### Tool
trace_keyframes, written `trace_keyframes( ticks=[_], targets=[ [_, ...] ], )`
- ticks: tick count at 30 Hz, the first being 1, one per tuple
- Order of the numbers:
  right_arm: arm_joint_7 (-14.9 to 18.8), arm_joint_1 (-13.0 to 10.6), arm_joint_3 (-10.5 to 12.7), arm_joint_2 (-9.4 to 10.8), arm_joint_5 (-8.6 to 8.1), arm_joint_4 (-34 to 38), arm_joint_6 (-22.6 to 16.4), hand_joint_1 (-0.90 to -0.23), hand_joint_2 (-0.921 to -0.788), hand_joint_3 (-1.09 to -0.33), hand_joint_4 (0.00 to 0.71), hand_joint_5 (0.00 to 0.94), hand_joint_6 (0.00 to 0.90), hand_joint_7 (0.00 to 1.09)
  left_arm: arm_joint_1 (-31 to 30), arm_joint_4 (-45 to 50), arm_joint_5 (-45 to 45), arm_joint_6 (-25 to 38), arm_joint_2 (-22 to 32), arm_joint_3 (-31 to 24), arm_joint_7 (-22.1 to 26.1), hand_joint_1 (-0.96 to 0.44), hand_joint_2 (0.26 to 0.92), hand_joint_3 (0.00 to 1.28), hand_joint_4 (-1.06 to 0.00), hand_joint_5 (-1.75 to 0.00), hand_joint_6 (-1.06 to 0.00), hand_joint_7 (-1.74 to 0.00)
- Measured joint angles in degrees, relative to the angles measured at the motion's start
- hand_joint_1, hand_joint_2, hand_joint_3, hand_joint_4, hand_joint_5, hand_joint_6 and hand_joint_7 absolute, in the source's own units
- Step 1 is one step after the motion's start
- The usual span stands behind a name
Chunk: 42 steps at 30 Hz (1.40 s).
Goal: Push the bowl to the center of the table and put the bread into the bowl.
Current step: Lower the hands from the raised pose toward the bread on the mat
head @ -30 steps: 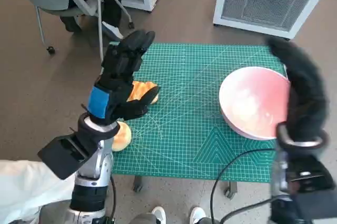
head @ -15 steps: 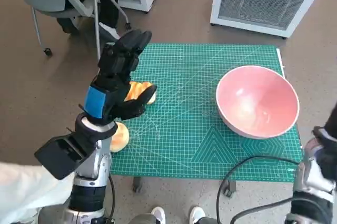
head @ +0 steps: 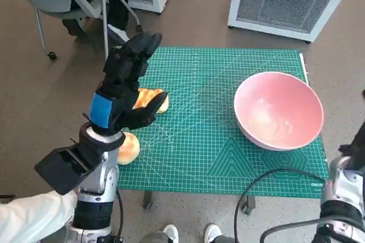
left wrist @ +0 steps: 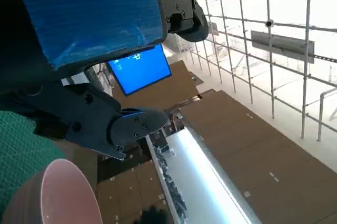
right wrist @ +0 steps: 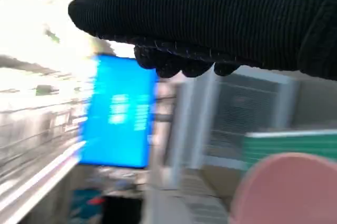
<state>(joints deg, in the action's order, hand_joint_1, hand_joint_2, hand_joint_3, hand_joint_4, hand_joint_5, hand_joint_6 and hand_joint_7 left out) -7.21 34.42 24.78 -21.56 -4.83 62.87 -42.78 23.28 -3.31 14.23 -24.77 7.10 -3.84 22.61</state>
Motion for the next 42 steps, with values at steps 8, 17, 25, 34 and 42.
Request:
trace_keyframes(
  ticks=[8,17,25,34,42],
  targets=[
    [1.47,1.74,-0.67,1.08,-1.08,5.27,3.46,-0.358,-0.921,-0.533,0.383,0.017,0.23,0.45,-0.04,0.12,0.23,0.72,0.4,-0.34,0.0,-0.24,0.789,0.58,0.0,-0.44,0.0,-0.66],
    [2.44,3.79,-3.1,4.1,-1.5,8.07,7.14,-0.312,-0.921,-0.533,0.423,0.03,0.236,0.46,-0.17,0.49,0.24,0.85,0.92,-0.62,-0.01,-0.25,0.789,0.58,0.0,-0.45,0.0,-0.66],
    [4.62,5.75,-3.99,6.55,-1.77,9.36,10.01,-0.287,-0.921,-0.547,0.421,0.022,0.252,0.48,-0.6,1.01,0.29,0.87,1.47,-0.88,-0.06,-0.25,0.791,0.57,0.0,-0.45,0.0,-0.66],
    [6.43,7.82,-5.1,9.35,-1.75,9.56,11.51,-0.267,-0.921,-0.559,0.418,0.016,0.231,0.49,-1.06,1.67,0.28,0.87,1.62,-1.02,-0.09,-0.26,0.793,0.56,0.0,-0.46,0.0,-0.66],
    [7.83,9.67,-5.86,11.2,-1.72,9.57,12.09,-0.278,-0.921,-0.554,0.421,0.014,0.223,0.51,-1.18,1.67,0.23,0.86,1.83,-1.35,-0.16,-0.26,0.798,0.56,0.0,-0.46,0.0,-0.66]
  ],
)
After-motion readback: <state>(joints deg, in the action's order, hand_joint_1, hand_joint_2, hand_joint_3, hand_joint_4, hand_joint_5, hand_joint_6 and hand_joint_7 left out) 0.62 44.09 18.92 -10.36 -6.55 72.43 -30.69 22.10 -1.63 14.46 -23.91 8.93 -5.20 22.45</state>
